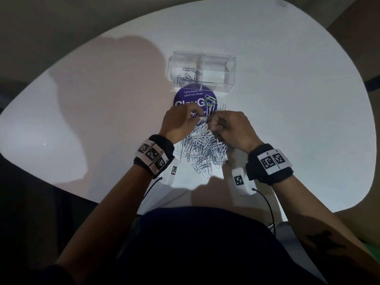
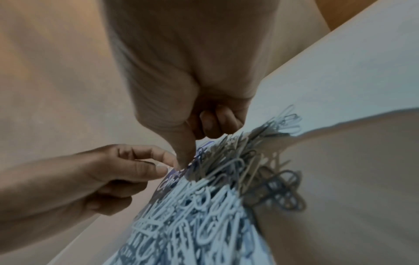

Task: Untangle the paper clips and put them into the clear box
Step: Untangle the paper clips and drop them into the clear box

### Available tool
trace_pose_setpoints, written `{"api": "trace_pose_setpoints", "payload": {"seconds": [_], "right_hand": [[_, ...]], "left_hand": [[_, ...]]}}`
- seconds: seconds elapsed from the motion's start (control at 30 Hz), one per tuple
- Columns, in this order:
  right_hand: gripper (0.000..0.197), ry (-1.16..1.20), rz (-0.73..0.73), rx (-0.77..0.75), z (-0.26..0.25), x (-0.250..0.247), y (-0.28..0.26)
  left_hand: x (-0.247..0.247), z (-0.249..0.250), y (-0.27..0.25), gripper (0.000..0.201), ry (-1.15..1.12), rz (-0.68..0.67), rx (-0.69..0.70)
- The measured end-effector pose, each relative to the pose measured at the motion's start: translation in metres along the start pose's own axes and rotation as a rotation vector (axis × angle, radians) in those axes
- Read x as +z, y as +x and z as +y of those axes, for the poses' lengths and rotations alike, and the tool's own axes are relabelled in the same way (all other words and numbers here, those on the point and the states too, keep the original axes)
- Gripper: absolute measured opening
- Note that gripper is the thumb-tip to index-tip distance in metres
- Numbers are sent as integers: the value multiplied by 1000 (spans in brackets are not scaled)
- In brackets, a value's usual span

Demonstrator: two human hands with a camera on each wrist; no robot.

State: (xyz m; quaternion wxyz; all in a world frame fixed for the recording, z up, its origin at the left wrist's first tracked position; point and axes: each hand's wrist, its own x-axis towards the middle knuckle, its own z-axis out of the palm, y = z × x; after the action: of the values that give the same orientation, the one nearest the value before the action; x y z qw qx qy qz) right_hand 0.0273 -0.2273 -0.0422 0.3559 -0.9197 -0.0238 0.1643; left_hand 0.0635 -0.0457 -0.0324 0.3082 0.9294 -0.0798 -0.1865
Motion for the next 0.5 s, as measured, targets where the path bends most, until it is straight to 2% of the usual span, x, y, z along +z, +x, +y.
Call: {"api": "trace_pose_setpoints", "payload": {"seconds": [0.17, 0.27, 0.37, 0.5], "right_hand": [[17, -14, -7, 28, 6, -6, -5], [17, 29, 72, 49, 9, -8, -5], [20, 33, 146, 68, 12, -7, -2], [21, -9, 151, 46, 7, -6, 3]], "left_hand": [[10, 4, -3, 15, 153, 52, 162], [13, 5, -3, 14, 219, 103, 230], [15, 5, -3, 14, 253, 78, 235], [17, 3, -1, 12, 219, 17, 167]]}}
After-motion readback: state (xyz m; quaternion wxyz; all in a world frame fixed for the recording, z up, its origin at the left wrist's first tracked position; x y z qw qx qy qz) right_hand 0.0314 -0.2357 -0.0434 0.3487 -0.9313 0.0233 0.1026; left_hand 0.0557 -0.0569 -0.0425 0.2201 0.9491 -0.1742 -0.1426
